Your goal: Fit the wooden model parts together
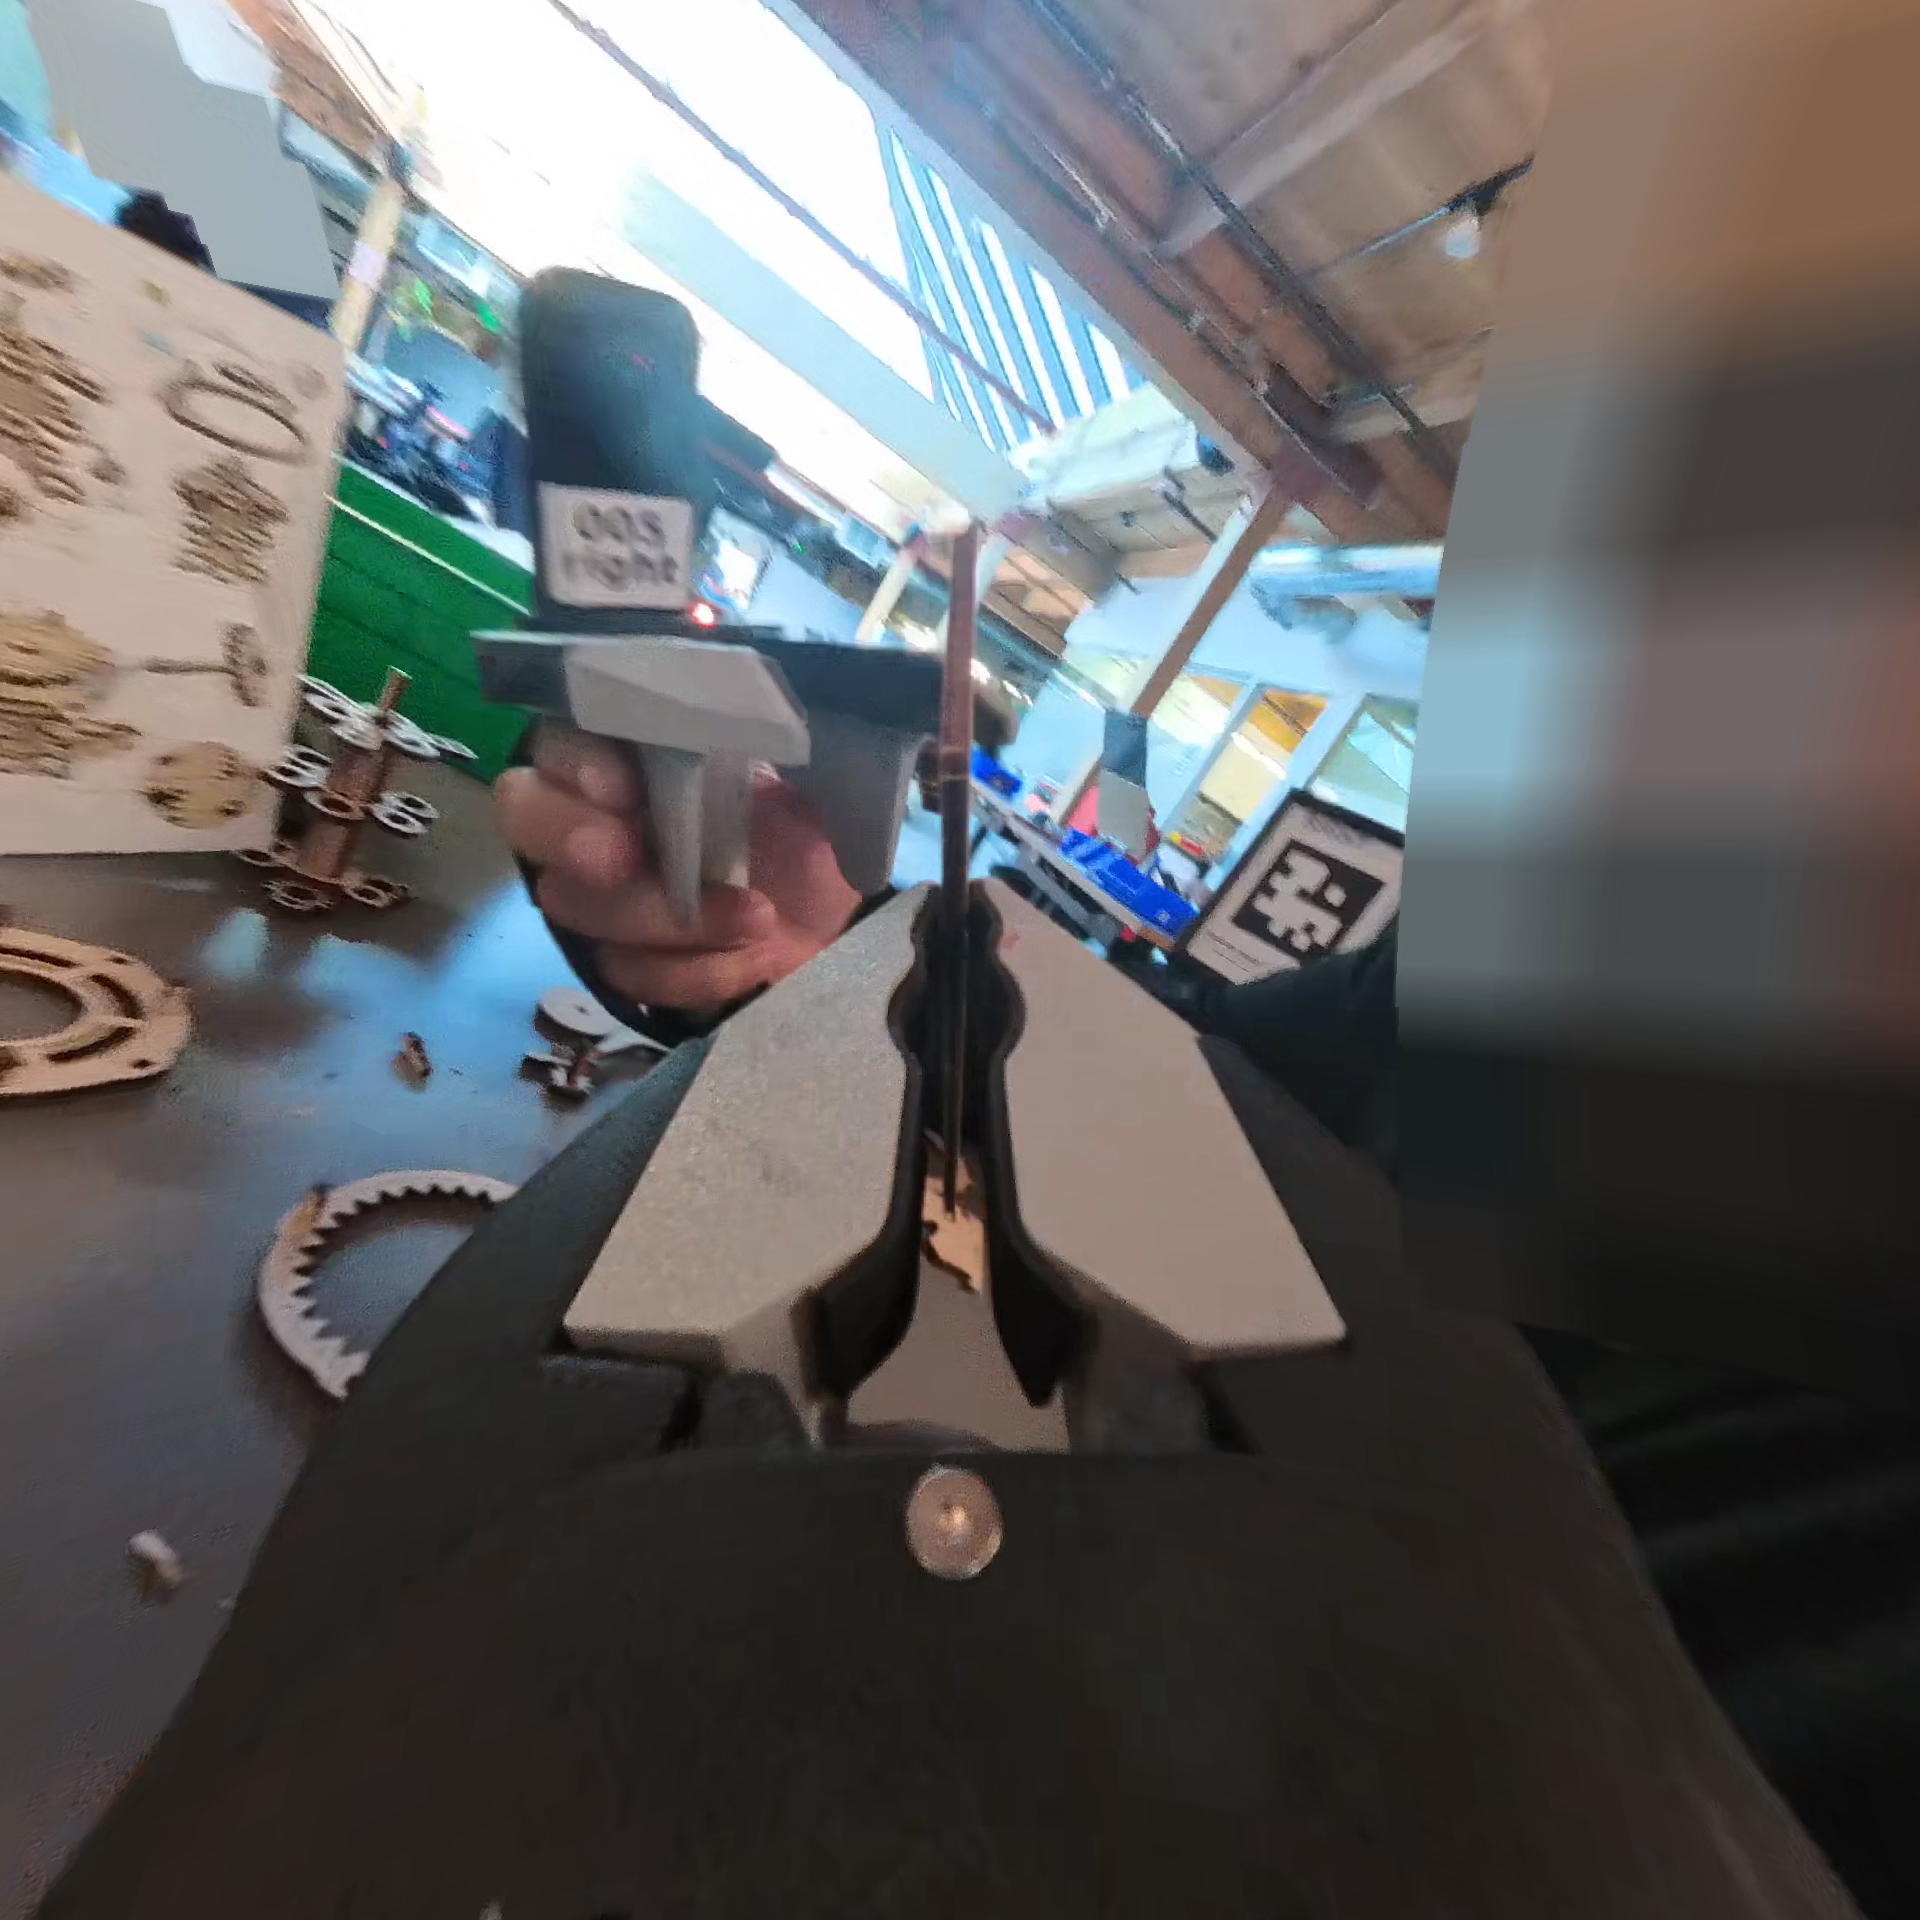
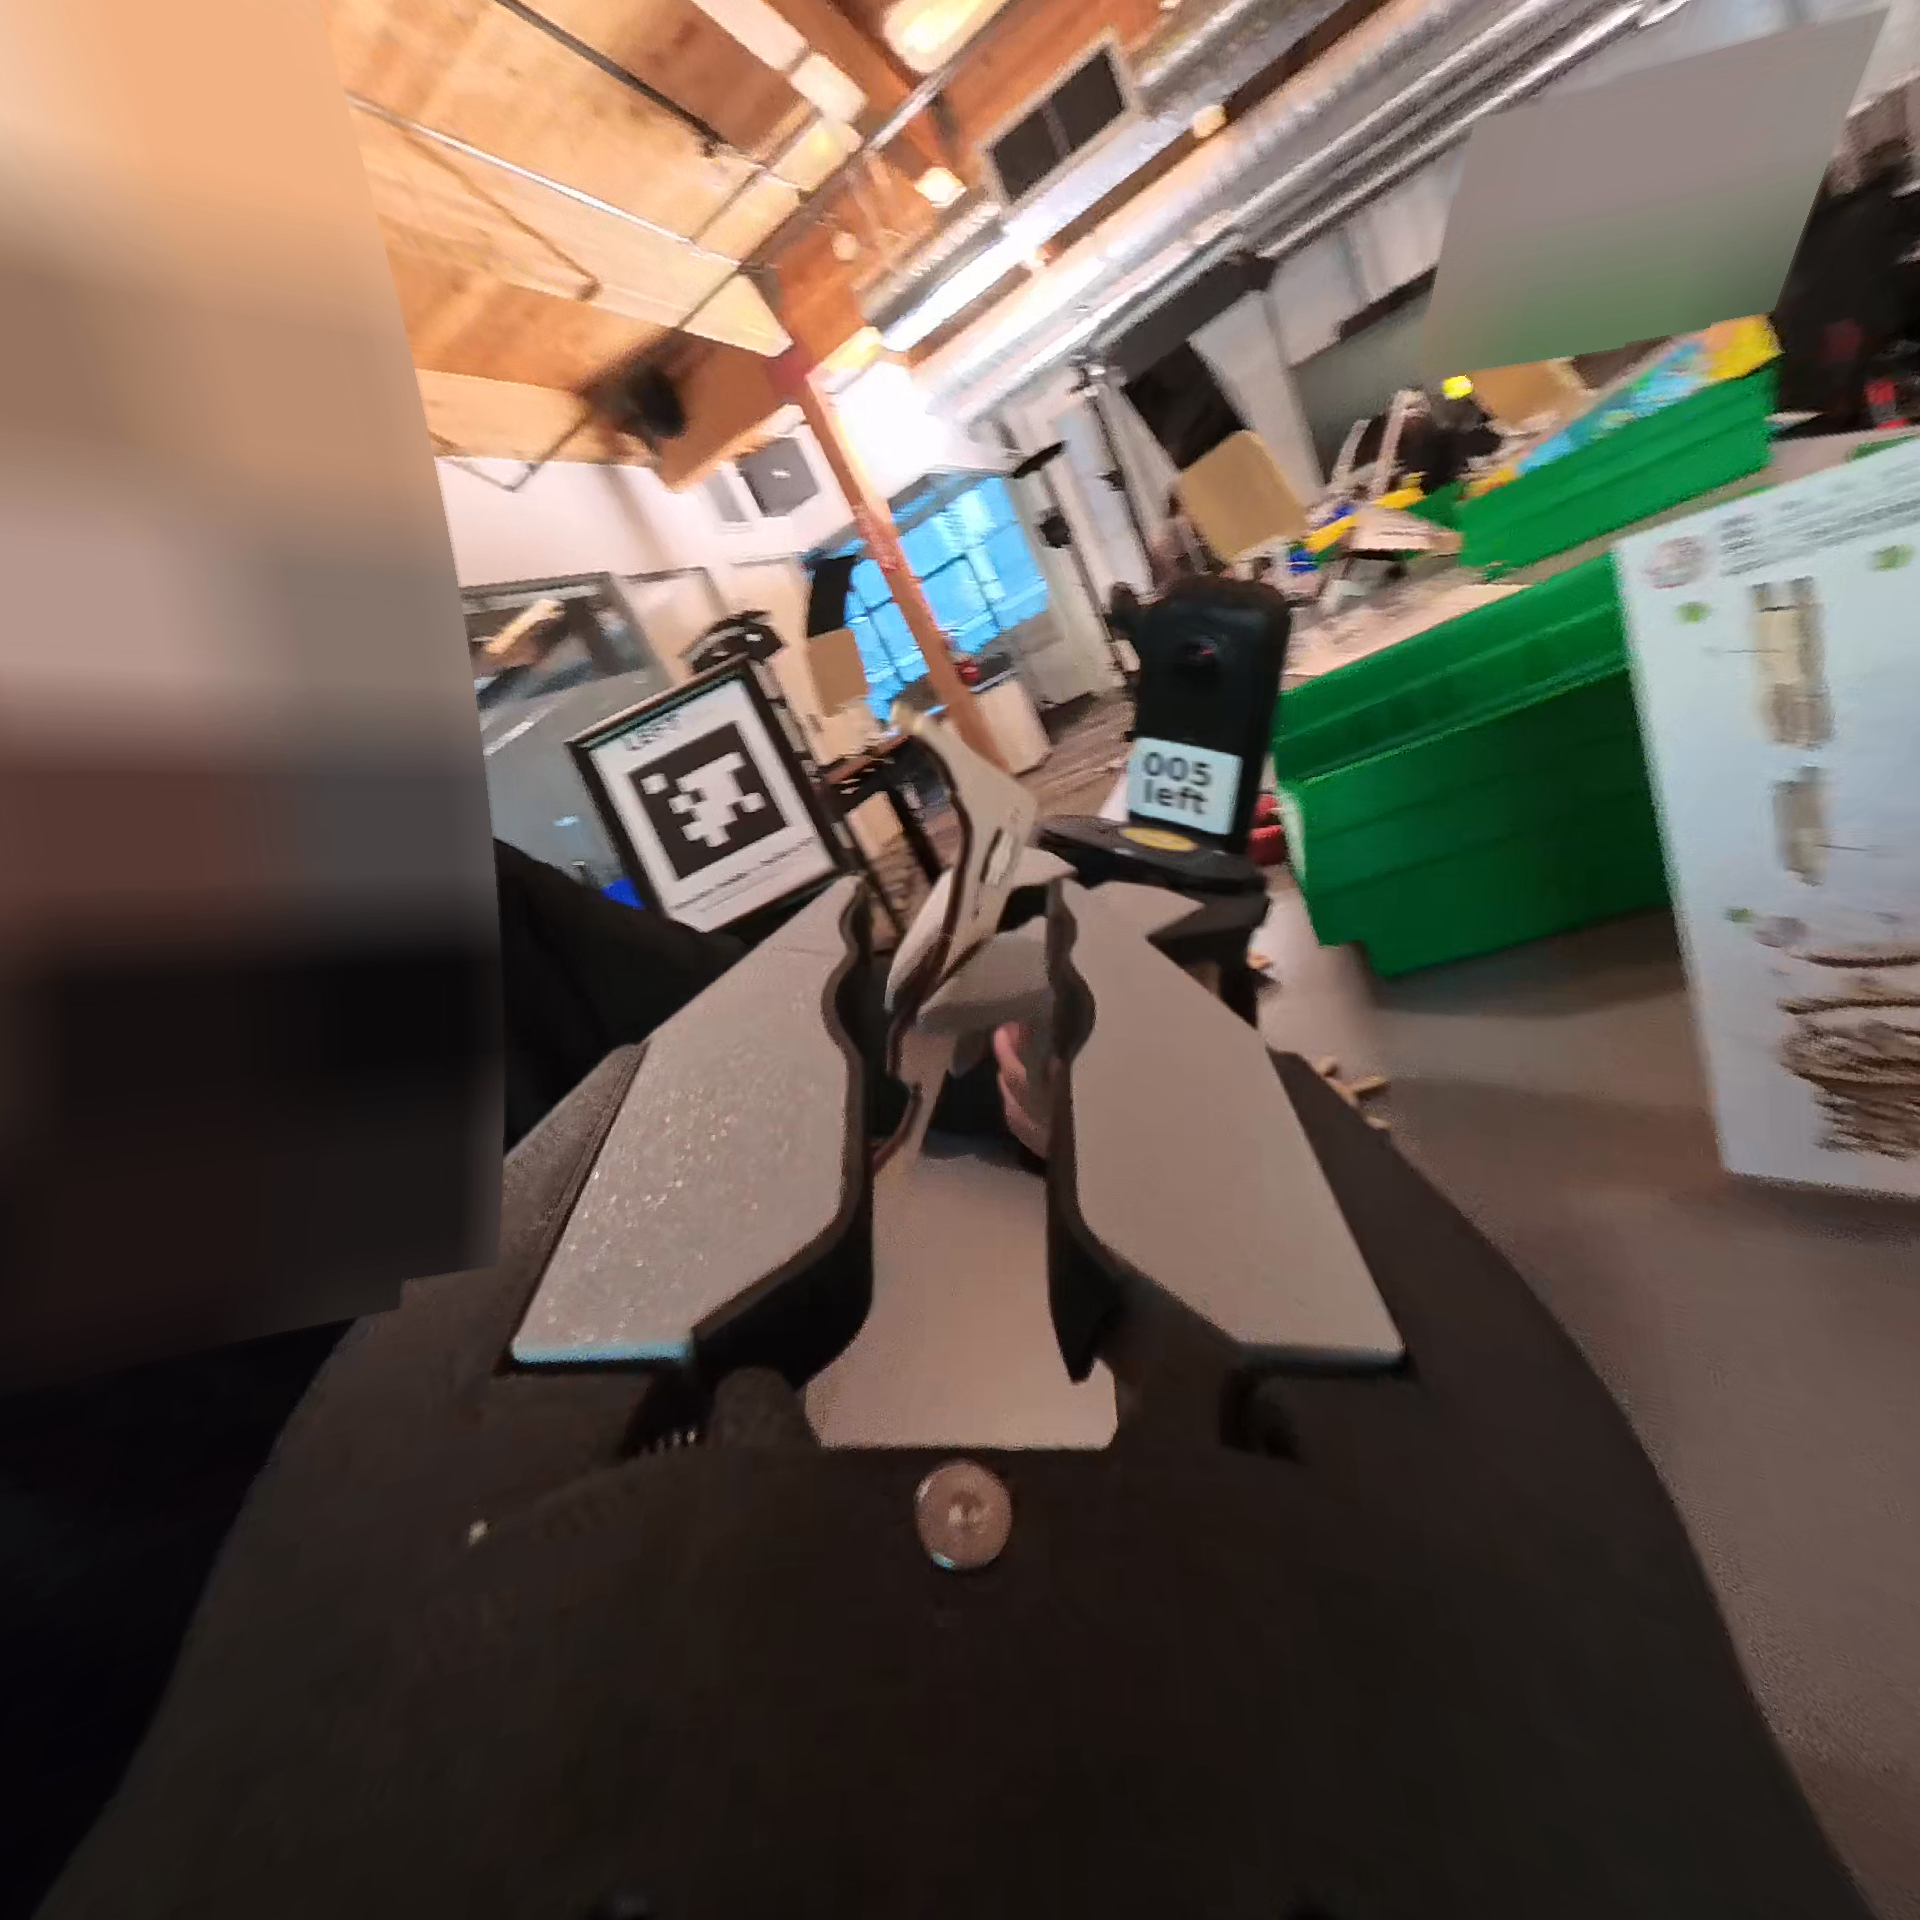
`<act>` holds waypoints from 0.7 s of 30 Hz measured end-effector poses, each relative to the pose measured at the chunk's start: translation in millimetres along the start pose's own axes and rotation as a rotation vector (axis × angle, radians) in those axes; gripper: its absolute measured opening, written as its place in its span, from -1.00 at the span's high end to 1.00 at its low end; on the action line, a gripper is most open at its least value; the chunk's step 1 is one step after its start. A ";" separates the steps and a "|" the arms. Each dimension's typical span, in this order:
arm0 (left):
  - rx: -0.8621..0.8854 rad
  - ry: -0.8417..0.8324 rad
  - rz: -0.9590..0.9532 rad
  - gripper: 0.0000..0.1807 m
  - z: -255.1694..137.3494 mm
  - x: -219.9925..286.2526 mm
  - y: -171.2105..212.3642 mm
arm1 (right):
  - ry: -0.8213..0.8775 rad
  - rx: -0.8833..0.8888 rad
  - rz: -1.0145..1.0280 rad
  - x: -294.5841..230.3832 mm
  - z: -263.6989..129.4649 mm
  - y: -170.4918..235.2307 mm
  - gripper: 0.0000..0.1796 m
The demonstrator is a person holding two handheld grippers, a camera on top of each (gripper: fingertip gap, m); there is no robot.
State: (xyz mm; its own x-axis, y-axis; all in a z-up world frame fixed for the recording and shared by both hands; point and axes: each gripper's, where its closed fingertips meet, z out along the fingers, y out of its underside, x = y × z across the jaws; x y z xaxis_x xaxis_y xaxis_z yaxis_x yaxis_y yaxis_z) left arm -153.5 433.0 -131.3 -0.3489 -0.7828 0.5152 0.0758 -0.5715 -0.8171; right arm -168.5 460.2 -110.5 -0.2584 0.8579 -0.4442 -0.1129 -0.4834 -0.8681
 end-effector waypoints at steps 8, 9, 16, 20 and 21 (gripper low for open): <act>-0.013 0.081 -0.032 1.00 6.9 12.9 4.6 | -0.156 -0.051 0.011 -17.2 18.8 15.6 0.78; -0.007 0.076 -0.032 1.00 6.2 12.2 3.5 | -0.147 -0.048 0.002 -15.9 17.6 14.9 0.86; 0.001 -0.025 -0.022 1.00 1.2 -2.0 1.3 | -0.185 0.057 -0.001 -23.8 -3.7 -3.3 1.00; -0.023 -0.029 -0.025 1.00 -0.2 -2.1 5.4 | -0.028 0.020 -0.027 -3.8 -4.5 0.1 0.98; -0.020 -0.036 -0.025 1.00 -0.3 -3.4 4.9 | -0.012 0.008 -0.017 -1.4 -2.7 2.5 0.92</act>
State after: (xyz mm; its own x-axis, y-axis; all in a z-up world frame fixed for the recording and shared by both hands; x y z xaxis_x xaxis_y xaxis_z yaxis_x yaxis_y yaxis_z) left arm -152.1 432.9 -137.1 -0.3165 -0.7767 0.5445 0.0486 -0.5865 -0.8085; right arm -165.8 458.3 -112.6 -0.2680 0.8639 -0.4265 -0.1248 -0.4700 -0.8738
